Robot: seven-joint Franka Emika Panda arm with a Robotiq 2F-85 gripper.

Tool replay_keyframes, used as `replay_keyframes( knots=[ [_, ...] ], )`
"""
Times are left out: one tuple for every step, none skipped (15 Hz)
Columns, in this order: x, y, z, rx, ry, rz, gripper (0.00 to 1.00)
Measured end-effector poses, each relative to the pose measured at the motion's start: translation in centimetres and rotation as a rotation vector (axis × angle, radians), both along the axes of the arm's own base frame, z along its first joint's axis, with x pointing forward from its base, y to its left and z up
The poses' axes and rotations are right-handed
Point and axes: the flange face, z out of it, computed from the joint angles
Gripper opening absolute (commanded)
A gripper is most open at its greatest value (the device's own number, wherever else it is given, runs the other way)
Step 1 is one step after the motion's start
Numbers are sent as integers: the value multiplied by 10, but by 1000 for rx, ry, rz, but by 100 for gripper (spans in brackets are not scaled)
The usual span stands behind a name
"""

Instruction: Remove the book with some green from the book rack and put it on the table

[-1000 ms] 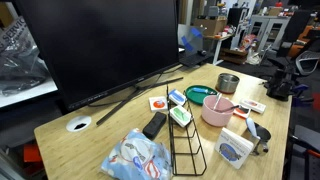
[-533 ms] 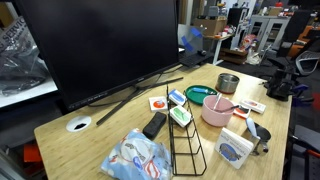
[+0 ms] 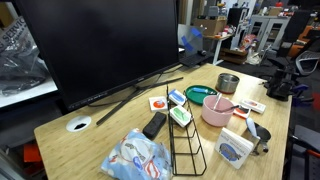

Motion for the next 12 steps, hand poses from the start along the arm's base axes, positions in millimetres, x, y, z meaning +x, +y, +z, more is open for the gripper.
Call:
replay_keyframes(
  knots=[
    [1,1,-2,-1,5,3,100],
    [3,3,-5,-2,12,8,100],
    [6,6,-10,-4,18,14,100],
    [11,8,-15,-8,17,19,100],
    [17,11,-22,-11,11,23,100],
    [25,14,-29,-13,0,22,100],
    [34,16,-38,-16,-15,15,100],
    [43,18,-46,-16,-31,2,100],
    [51,19,-56,-16,-42,-17,100],
    [59,20,-67,-17,-47,-39,100],
    [66,20,-77,-21,-48,-66,100],
    [73,19,-88,-30,-51,-94,100]
  ],
)
